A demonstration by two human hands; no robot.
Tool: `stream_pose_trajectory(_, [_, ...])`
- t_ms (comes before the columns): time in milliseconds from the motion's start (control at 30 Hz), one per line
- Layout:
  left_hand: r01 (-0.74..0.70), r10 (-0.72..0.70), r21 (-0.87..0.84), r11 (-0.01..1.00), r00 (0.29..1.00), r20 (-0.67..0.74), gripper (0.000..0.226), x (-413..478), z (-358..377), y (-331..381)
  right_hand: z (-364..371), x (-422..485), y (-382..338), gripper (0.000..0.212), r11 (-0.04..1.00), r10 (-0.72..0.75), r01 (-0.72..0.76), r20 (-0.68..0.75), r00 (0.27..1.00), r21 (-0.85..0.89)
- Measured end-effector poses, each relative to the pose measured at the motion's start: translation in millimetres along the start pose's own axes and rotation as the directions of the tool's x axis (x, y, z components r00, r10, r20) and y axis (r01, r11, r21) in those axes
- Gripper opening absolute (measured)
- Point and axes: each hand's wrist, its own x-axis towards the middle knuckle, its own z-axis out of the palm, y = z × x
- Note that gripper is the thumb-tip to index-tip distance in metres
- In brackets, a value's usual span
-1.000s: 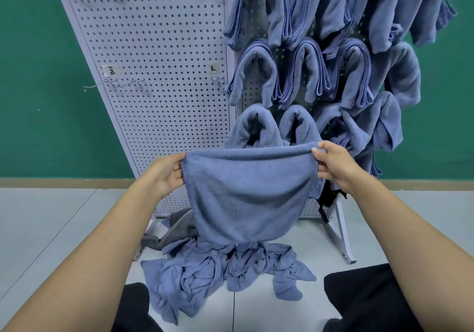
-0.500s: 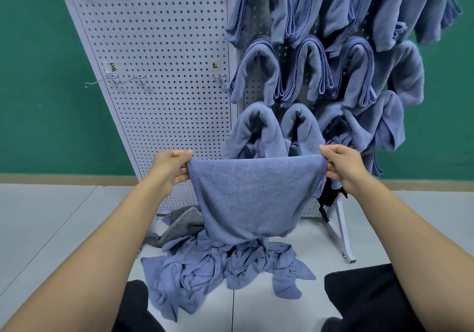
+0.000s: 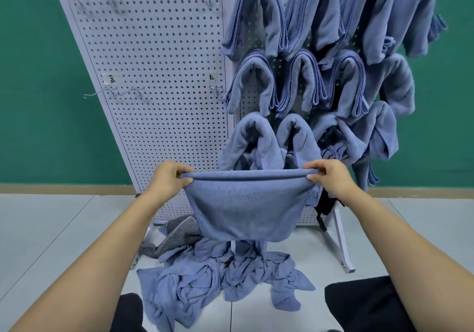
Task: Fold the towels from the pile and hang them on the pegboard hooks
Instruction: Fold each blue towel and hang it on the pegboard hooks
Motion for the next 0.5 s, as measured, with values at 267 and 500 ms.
stream_pose_trajectory(267, [0.2, -0.162, -0.473, 0.858, 0.979, 0.121, 0.017, 0.8, -17.8, -9.7, -11.2, -0.3, -4.9, 0.014, 0.91, 0.071, 0.003, -0.162, 0.984, 0.415])
stream_pose_trajectory(500, [0.572, -0.447, -0.712, 0.407, 0.805, 0.391, 0.012, 7.6, -15.5, -17.3, 0.3, 3.0, -16.2, 0.03, 0.582, 0.275, -0.35, 0.227, 0.934, 0.734])
